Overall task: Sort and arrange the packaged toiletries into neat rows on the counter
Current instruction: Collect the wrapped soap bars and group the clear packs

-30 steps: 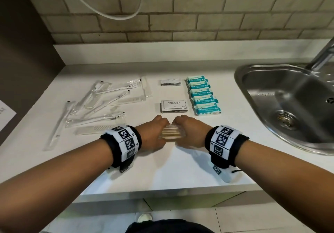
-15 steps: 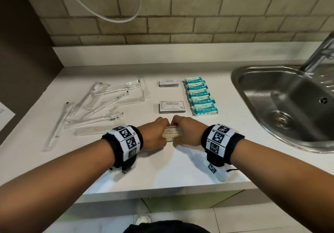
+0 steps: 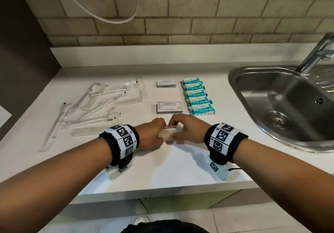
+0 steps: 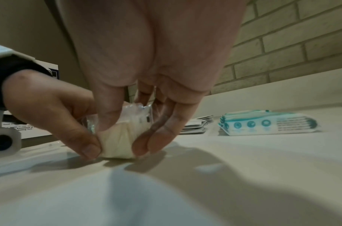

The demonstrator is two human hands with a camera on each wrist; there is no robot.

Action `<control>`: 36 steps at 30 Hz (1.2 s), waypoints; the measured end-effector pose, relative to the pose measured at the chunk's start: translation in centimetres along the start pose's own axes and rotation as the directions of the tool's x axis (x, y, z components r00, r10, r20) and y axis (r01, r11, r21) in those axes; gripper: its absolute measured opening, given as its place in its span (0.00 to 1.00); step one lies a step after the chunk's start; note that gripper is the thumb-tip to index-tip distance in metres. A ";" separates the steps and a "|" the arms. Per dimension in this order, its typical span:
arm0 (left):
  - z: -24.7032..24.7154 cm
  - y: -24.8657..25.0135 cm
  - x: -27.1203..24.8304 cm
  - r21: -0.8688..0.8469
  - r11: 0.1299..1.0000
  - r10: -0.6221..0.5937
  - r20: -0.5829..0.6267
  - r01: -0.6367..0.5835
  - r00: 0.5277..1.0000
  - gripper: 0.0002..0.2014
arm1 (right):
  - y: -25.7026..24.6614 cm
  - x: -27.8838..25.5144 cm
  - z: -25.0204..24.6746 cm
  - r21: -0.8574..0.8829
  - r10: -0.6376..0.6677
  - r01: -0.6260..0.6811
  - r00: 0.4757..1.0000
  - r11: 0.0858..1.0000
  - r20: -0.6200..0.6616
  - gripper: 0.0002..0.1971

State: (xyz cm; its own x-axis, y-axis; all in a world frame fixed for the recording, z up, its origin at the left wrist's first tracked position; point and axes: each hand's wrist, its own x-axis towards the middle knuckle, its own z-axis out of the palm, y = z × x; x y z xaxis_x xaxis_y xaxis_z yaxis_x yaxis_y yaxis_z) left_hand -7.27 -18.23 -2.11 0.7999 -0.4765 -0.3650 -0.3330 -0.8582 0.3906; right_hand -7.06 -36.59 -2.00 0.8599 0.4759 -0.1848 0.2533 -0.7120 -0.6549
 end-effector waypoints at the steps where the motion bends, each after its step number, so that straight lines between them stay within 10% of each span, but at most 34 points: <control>1: 0.0 -0.1 -0.1 -0.022 1.000 0.016 -0.020 -0.016 1.000 0.17 | 0.1 -0.2 -0.1 0.034 0.003 -0.003 1.000 0.999 -0.004 0.12; 16: -1.1 -1.0 -0.7 -0.405 0.914 -0.023 -0.117 -0.026 0.993 0.10 | -0.2 0.5 -0.1 0.110 0.045 -0.042 0.999 0.993 -0.020 0.12; 36: -0.5 -0.9 0.1 -0.146 0.989 -0.016 -0.234 -0.019 0.972 0.24 | -0.5 1.6 0.5 -0.220 0.116 -0.113 0.993 0.969 0.002 0.19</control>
State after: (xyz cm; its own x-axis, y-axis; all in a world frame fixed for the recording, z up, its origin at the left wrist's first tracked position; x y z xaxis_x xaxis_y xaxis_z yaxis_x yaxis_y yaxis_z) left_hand -6.71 -17.41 -2.10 0.8995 -0.4052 -0.1636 -0.2718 -0.8119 0.5166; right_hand -6.06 -35.19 -2.37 0.8825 0.3913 -0.2610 0.2462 -0.8571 -0.4524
